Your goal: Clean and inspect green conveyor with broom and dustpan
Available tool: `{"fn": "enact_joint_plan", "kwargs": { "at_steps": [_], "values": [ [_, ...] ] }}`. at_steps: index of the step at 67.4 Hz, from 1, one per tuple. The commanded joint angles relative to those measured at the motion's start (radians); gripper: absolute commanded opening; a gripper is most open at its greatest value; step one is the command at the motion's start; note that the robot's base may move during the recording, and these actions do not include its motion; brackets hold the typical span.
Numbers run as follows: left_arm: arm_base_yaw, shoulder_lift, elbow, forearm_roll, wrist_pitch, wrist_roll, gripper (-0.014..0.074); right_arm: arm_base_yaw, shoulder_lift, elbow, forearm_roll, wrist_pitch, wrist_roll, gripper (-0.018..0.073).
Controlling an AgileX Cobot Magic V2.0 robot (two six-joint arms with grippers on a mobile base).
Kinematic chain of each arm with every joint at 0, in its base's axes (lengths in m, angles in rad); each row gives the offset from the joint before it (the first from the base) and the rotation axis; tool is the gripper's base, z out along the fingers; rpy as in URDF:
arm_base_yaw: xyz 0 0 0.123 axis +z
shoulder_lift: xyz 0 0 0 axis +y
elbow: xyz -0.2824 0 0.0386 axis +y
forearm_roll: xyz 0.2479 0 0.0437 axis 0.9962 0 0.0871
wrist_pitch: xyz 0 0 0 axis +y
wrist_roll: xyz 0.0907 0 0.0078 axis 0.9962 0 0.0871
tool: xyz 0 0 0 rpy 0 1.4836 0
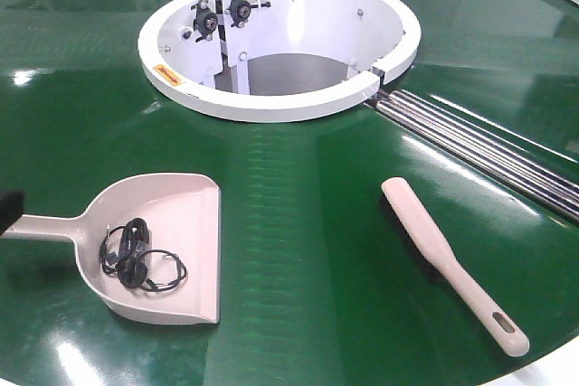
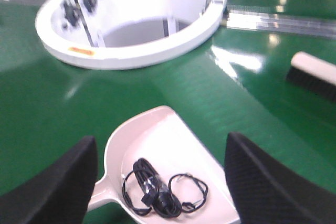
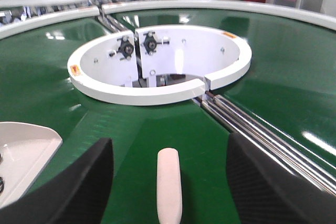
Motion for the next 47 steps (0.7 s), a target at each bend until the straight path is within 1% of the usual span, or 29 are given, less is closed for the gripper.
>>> {"fn": "enact_joint_plan", "kwargs": {
  "at_steps": [1, 9, 12, 15, 20, 23, 28, 31, 35, 39, 42, 47],
  "values": [
    [0.004, -0.133, 0.082, -0.032, -0.141, -0.012, 0.0489, -0.004, -0.093, 0.052, -0.021, -0.093, -0.011, 0.0455],
    [0.004, -0.296, 0.209, -0.024, -0.170, -0.009, 0.0482, -0.004, -0.217, 0.167, -0.040, -0.129, -0.011, 0.0455],
    [0.004, -0.342, 0.253, -0.019, -0.195, -0.009, 0.0481, -0.004, -0.244, 0.217, -0.042, -0.176, -0.011, 0.0455],
    [0.004, -0.375, 0.297, -0.019, -0.223, -0.009, 0.0482, -0.004, -0.260, 0.258, -0.043, -0.257, -0.017, 0.0455],
    [0.004, -0.404, 0.362, -0.019, -0.308, -0.009, 0.0482, -0.004, -0.264, 0.317, -0.043, -0.366, -0.018, 0.0455],
    [0.004, -0.407, 0.391, -0.020, -0.351, -0.009, 0.0482, -0.004, -0.264, 0.343, -0.043, -0.402, -0.011, 0.0455],
    [0.004, -0.407, 0.427, -0.020, -0.393, -0.009, 0.0482, -0.004, -0.264, 0.374, -0.043, -0.422, -0.011, 0.0455],
    [0.004, -0.406, 0.437, -0.020, -0.399, -0.009, 0.0482, -0.004, -0.264, 0.383, -0.043, -0.418, -0.011, 0.0451],
    [0.004, -0.402, 0.437, -0.020, -0.396, -0.009, 0.0465, -0.004, -0.264, 0.384, -0.043, -0.405, -0.011, 0.0422],
    [0.004, -0.393, 0.437, -0.020, -0.381, -0.009, 0.0413, -0.004, -0.264, 0.384, -0.042, -0.396, -0.011, 0.0351],
    [0.004, -0.385, 0.437, -0.020, -0.366, -0.009, 0.0340, -0.004, -0.264, 0.384, -0.042, -0.385, -0.011, 0.0277],
    [0.004, -0.371, 0.437, -0.020, -0.352, -0.008, 0.0157, -0.004, -0.264, 0.384, -0.042, -0.377, -0.011, 0.0113]
  ]
}}
